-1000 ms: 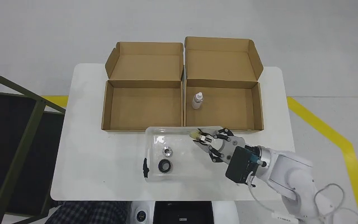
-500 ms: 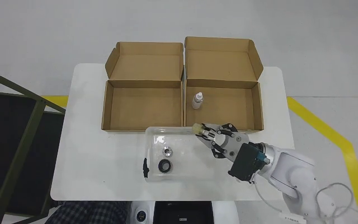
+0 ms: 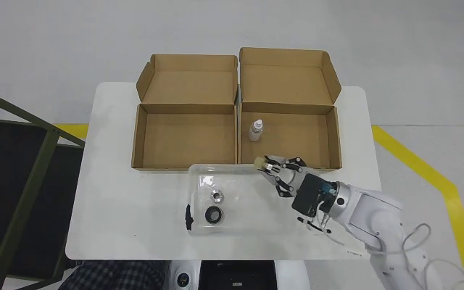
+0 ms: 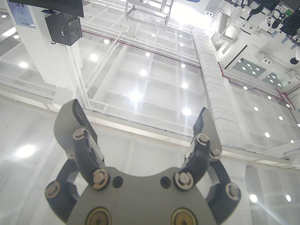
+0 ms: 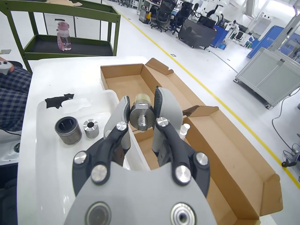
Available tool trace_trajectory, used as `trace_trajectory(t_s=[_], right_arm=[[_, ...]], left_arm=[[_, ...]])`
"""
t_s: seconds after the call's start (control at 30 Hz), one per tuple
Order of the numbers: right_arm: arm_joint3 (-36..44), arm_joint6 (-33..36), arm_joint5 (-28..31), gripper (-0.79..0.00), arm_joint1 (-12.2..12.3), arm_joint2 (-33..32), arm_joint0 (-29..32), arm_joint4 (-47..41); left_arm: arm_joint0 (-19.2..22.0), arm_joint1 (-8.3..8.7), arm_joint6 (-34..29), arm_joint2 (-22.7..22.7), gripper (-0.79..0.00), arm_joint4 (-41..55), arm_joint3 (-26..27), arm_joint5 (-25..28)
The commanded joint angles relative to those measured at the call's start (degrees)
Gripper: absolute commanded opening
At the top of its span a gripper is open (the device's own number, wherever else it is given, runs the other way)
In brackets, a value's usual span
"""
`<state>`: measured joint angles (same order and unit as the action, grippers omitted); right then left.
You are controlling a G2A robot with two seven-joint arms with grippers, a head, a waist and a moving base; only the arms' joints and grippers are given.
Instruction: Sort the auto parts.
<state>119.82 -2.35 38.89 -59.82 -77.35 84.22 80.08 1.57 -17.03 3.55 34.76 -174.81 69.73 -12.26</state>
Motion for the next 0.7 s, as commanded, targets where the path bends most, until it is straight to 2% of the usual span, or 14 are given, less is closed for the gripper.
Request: trace_trajectory(t_s=[0.0, 0.33, 0.67], right_arm=[[-1.04, 2.28, -0.23, -0.785, 0.01, -0.18, -0.33, -0.81], [-6.58, 15.41, -2.65, -0.785, -0.2, -0.19, -5.81, -6.9], [-12.08, 27.52, -4.97, -0.785, -0.87, 4.25, -13.76, -8.88]], left_arm=[[0.0, 0.0, 0.0, 0.0, 0.0, 0.0, 0.0, 0.0], [0.0, 0.0, 0.0, 0.0, 0.0, 0.0, 0.0, 0.0], [0.0, 0.0, 0.0, 0.0, 0.0, 0.0, 0.0, 0.0]])
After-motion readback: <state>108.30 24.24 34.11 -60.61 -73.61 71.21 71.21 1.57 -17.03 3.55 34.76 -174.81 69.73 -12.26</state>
